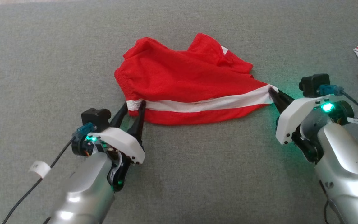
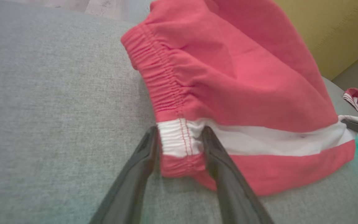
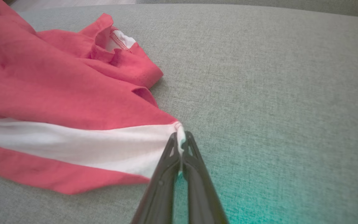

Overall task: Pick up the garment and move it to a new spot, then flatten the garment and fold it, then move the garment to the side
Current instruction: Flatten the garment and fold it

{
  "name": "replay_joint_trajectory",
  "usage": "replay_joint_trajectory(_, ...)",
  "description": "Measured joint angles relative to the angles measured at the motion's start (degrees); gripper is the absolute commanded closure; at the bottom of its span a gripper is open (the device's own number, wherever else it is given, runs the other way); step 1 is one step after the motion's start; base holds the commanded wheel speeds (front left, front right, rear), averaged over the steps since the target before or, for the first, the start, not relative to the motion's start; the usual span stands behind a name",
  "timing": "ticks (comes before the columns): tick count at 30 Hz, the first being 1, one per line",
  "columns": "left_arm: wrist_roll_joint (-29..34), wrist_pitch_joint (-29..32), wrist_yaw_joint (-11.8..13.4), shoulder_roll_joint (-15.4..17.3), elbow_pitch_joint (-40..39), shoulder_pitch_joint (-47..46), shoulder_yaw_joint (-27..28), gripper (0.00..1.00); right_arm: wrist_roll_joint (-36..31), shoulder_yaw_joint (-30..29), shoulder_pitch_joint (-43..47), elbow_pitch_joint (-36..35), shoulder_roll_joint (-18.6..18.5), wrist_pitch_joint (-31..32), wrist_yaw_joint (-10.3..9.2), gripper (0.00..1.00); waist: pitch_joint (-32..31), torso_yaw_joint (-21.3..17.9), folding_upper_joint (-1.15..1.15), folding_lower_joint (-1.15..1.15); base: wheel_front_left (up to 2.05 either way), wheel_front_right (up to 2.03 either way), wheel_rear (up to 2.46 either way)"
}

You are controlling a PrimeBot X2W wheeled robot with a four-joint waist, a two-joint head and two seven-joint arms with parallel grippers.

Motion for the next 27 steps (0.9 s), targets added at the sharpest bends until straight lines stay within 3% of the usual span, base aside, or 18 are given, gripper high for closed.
replay_joint_trajectory(4,-0.87,0.6,-0.01,-0.32,0.93,-0.52,0.02,0.62,-0.01,0.01,0.0,0.25,0.33,-0.27,0.0,1.0,0.19,-0.36,0.0,0.0,0.0,0.0,0.0)
replay_joint_trajectory(9,-1.27,-1.18,-0.19,-0.32,0.23,-0.63,0.1,0.8,-0.01,-0.03,0.0,0.59,0.36,-0.74,0.0,1.0,0.17,-0.48,0.0,0.0,0.0,0.0,0.0)
replay_joint_trajectory(11,-1.27,-2.47,-0.19,-0.11,-1.33,-0.52,0.23,1.0,-0.01,-0.26,0.0,0.73,0.4,-1.38,0.0,1.0,-0.09,-0.48,0.0,0.0,0.0,0.0,0.0)
replay_joint_trajectory(15,-1.26,-3.79,-0.19,0.6,-5.92,0.3,0.65,1.0,-0.01,-1.33,0.03,0.67,0.44,-3.18,0.0,1.0,-1.05,-0.3,0.0,0.0,0.0,0.0,0.0)
replay_joint_trajectory(19,-0.69,-3.74,0.14,3.3,-12.47,3.43,0.48,1.0,0.0,-2.89,0.38,-0.85,0.37,-4.95,0.0,1.0,-2.91,-0.01,0.0,0.0,0.0,0.0,0.0)
replay_joint_trajectory(27,0.67,3.46,4.69,11.85,-33.82,6.8,0.25,1.0,-0.89,-8.38,5.13,-11.81,-0.46,-7.04,0.0,1.0,-9.04,0.17,0.0,-0.01,0.0,0.0,0.0)
